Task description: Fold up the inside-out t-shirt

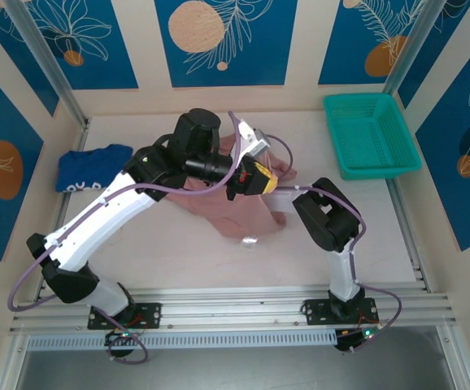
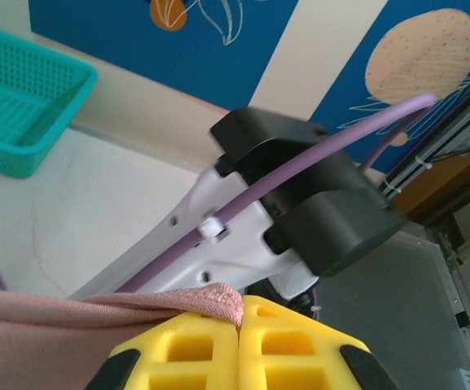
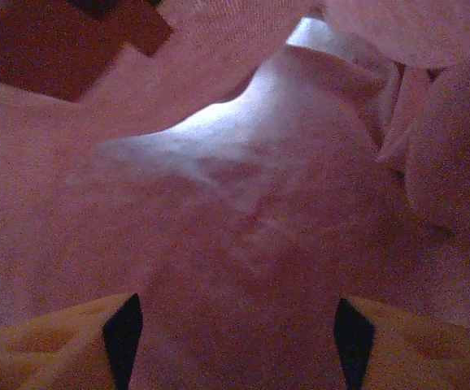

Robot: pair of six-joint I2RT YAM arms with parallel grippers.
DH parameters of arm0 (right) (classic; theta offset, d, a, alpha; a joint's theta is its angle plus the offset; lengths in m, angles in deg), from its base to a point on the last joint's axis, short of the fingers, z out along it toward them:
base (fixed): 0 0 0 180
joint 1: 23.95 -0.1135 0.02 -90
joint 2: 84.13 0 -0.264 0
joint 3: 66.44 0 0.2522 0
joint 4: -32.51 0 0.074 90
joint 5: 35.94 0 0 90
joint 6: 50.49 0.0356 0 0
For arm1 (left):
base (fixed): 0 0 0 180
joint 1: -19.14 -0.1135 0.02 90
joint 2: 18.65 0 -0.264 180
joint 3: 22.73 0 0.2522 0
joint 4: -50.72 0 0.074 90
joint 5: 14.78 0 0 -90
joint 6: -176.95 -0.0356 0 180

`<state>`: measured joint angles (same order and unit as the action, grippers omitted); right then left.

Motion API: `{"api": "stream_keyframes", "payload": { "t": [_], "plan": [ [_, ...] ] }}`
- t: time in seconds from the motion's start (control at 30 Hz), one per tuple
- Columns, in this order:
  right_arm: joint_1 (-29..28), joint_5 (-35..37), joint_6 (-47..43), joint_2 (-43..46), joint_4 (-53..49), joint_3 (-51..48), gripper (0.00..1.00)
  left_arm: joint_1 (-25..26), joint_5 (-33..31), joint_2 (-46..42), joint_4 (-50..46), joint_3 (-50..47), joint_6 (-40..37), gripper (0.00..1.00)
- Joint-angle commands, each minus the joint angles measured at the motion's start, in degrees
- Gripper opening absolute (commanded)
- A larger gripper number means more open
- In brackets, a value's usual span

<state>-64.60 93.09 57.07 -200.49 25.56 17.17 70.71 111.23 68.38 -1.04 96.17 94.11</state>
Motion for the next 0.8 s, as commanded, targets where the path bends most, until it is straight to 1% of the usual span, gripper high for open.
{"api": "stream_keyframes", "payload": {
  "t": [0.0, 0.1, 0.17, 0.2, 0.27, 0.3, 0.37, 0.43, 0.53, 0.6, 0.63, 0.67, 0.77],
  "plan": [
    [1.06, -0.3, 2.87, -2.59, -8.81, 4.33, 0.7, 1.43, 5.92, -0.96, 0.91, 4.01, -0.94, 0.0],
    [2.69, -2.83, 4.55, -4.06, -11.79, 6.41, 0.75, 1.47, 5.49, -2.49, 0.9, 4.02, -1.61, 0.0],
    [3.69, -4.84, 5.07, -4.89, -13.07, 7.38, 0.77, 1.46, 3.83, -3.78, 1.11, 3.18, -1.97, 0.0],
    [4.05, -5.87, 5.16, -5.38, -13.93, 8.01, 0.77, 1.31, 2.33, -4.56, 1.57, 2.38, -2.21, 0.0],
    [4.47, -8.51, 4.94, -6.38, -15.33, 8.97, 0.72, 1.12, -1.79, -6.15, 2.71, 0.29, -2.29, 0.0],
    [4.57, -10.08, 4.93, -6.96, -16.07, 9.34, 0.67, 0.95, -4.43, -7.06, 3.47, -0.92, -2.09, 0.0],
    [4.62, -13.3, 5.17, -7.97, -17.18, 9.55, 0.5, 0.74, -10.51, -8.78, 4.82, -3.32, -1.68, 0.0],
    [4.69, -16.43, 5.38, -8.06, -17.27, 8.7, 0.31, 0.32, -19.53, -10.77, 5.81, -5.62, -1.29, 0.0],
    [5.21, -19.53, 4.7, -5.57, -16.87, 6.64, 0.11, -1.48, -31.92, -12.99, 6.53, -8.62, -0.05, 0.0],
    [5.73, -21.04, 3.67, -1.84, -15.7, 4.44, 0.04, -3.54, -39.15, -13.79, 6.53, -10.7, 0.85, 0.0],
    [6.2, -22.63, 2.96, 0.46, -14.83, 3.15, 0.02, -5.15, -42.38, -14.19, 6.61, -12.05, 1.49, 0.0],
    [6.51, -23.75, 2.79, 2.57, -14.07, 1.92, 0.0, -6.92, -43.8, -14.54, 6.91, -13.29, 2.44, 0.0],
    [8.06, -29.24, 2.11, 10.18, -11.52, -2.58, 0.0, -14.7, -46.86, -15.44, 8.14, -17.96, 5.63, 0.0]
  ]
}}
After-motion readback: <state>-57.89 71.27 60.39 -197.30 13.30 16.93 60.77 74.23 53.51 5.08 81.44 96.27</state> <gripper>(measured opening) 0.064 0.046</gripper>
